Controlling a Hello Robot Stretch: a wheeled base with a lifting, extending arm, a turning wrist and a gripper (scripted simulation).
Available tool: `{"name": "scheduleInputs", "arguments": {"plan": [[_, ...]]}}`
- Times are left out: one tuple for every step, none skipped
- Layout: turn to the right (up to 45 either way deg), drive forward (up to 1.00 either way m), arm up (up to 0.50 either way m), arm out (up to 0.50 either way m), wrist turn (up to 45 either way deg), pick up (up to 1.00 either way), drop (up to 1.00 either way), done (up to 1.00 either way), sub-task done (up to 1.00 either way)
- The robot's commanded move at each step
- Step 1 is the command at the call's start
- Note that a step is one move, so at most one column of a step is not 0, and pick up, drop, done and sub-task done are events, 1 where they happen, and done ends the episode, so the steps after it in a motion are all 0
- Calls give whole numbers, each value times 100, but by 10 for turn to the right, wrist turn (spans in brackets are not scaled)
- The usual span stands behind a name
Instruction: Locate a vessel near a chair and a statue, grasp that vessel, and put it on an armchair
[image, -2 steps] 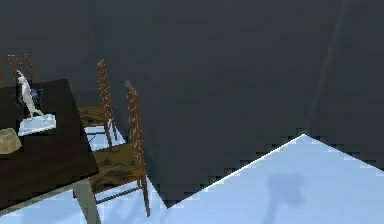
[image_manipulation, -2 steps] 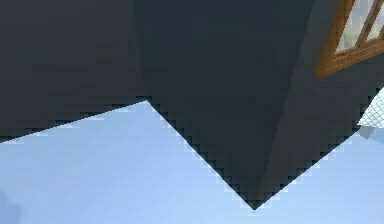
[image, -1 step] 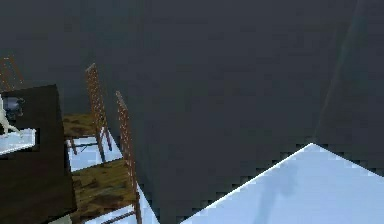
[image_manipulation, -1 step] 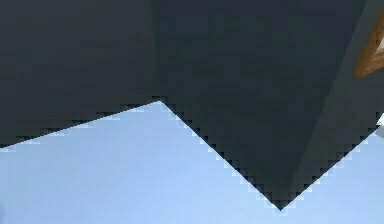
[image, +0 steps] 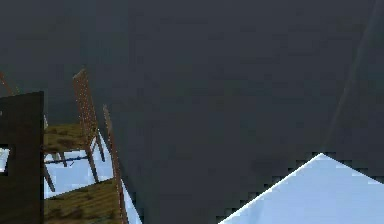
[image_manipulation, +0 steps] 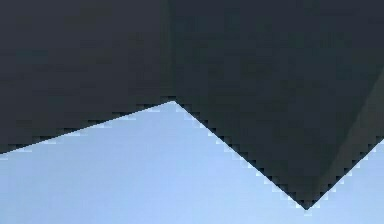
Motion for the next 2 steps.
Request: {"name": "scheduleInputs", "arguments": {"plan": [[450, 0, 0, 0, 0, 0, 0, 0, 0], [450, 0, 0, 0, 0, 0, 0, 0, 0]]}}
